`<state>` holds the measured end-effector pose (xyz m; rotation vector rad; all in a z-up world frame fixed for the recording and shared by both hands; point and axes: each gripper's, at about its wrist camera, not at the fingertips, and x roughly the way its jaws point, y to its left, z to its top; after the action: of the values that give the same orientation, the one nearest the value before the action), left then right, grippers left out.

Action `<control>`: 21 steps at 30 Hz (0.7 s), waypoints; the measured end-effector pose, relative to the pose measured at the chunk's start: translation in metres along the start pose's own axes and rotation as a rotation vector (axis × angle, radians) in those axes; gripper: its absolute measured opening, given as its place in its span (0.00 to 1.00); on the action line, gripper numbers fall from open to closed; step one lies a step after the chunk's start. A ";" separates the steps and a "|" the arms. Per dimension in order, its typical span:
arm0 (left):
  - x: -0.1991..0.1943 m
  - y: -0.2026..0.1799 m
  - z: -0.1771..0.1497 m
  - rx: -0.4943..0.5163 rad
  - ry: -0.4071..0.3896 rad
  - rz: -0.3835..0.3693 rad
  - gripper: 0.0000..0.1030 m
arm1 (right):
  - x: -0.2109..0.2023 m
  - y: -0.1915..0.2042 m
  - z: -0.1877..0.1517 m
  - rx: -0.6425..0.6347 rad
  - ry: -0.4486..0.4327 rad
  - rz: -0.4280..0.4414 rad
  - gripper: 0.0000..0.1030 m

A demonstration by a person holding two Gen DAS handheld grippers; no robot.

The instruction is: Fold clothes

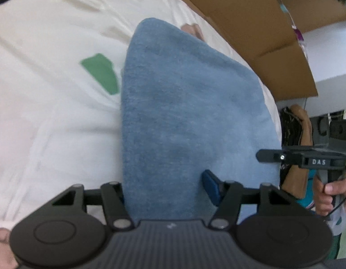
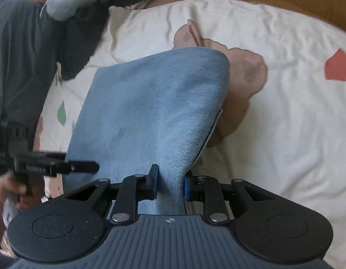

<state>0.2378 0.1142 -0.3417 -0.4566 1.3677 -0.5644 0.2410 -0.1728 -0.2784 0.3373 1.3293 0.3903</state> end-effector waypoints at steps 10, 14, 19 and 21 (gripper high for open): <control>0.024 -0.039 0.004 0.117 0.084 0.035 0.61 | -0.016 -0.063 -0.042 0.126 -0.052 0.010 0.23; 0.031 -0.042 0.018 0.129 0.120 0.053 0.64 | -0.014 -0.079 -0.056 0.158 -0.126 0.066 0.27; 0.032 -0.039 0.023 0.124 0.102 0.046 0.67 | -0.021 -0.090 -0.064 0.219 -0.195 0.101 0.30; 0.036 -0.036 0.024 0.095 0.087 0.032 0.67 | -0.020 -0.097 -0.066 0.257 -0.202 0.118 0.35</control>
<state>0.2613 0.0629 -0.3445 -0.3359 1.4224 -0.6264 0.1802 -0.2665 -0.3190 0.6556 1.1656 0.2750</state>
